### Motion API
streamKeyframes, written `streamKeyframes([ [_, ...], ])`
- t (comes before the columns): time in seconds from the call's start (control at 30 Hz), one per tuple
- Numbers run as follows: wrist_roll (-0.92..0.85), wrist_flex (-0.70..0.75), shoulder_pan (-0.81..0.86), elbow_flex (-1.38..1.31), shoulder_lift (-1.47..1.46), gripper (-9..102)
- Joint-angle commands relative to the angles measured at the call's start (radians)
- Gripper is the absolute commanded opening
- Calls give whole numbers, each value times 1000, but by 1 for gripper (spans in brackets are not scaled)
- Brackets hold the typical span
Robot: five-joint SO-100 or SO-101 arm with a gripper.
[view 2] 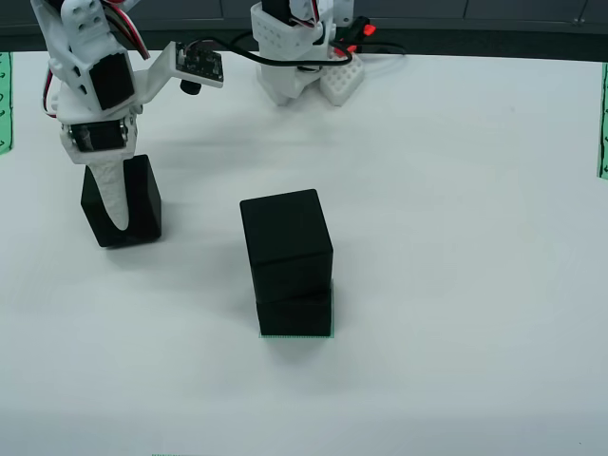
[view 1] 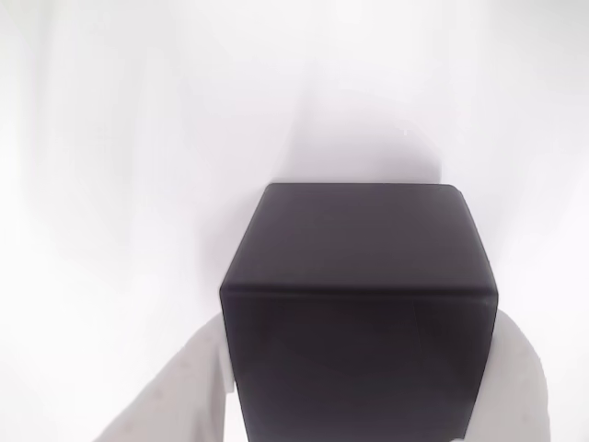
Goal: Stack 3 Blocks on the chosen place.
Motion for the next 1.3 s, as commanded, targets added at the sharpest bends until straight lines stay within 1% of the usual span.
streamKeyframes([
  [0.0,-60,-60,3,78,155,20],
  [0.03,-98,-77,-2,121,207,20],
  [0.17,-160,-166,-26,288,445,20],
  [0.37,-281,-213,-107,445,764,20],
  [0.5,-281,-296,-190,486,920,20],
  [0.6,-288,-356,-256,488,997,20],
  [0.83,-307,-445,-443,511,1092,20],
  [1.0,-359,-627,-495,647,1167,21],
  [1.1,-393,-712,-502,726,1197,21],
  [1.27,-426,-893,-509,856,1212,21],
])
